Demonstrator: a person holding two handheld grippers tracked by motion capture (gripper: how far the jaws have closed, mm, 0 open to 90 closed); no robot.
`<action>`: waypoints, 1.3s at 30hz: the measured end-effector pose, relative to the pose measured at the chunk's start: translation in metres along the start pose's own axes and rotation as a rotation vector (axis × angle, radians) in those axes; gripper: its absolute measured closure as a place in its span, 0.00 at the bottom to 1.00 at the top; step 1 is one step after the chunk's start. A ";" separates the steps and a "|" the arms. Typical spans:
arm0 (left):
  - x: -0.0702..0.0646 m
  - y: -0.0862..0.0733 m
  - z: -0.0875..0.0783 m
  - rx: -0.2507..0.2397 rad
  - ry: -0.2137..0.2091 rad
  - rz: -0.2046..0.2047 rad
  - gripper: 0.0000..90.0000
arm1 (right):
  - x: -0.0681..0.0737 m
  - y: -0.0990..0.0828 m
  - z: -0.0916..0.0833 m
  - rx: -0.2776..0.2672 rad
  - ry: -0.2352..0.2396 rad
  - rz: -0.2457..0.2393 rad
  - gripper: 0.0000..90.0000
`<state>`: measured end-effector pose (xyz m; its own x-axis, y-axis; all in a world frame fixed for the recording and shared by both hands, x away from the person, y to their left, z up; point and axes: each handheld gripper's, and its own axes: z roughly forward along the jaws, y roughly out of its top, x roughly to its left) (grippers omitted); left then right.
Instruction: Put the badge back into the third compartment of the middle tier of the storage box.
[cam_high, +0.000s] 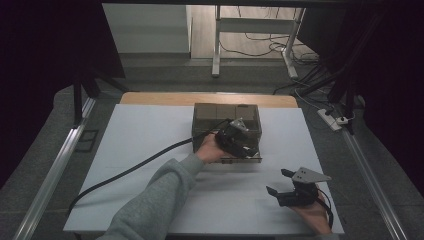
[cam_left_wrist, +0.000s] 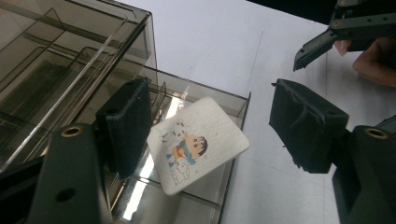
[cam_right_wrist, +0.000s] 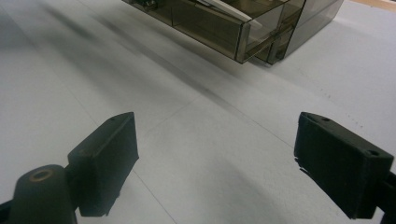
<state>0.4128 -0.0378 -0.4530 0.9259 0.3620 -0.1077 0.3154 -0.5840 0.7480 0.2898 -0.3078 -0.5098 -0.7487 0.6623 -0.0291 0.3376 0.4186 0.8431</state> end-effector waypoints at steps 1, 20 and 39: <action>0.000 0.000 0.000 0.006 0.006 0.000 0.33 | 0.000 0.000 0.000 0.003 -0.001 -0.002 0.15; -0.019 -0.010 -0.011 0.103 0.013 0.111 0.99 | 0.000 0.000 -0.001 -0.001 -0.003 -0.001 0.15; 0.011 -0.019 -0.004 0.129 0.087 -0.009 0.99 | 0.000 -0.001 0.000 0.005 -0.006 -0.004 0.15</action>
<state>0.4165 -0.0202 -0.4659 0.9033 0.4257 -0.0528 0.3528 -0.6673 0.6559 0.2895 -0.3079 -0.5103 -0.7469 0.6640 -0.0359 0.3368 0.4244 0.8405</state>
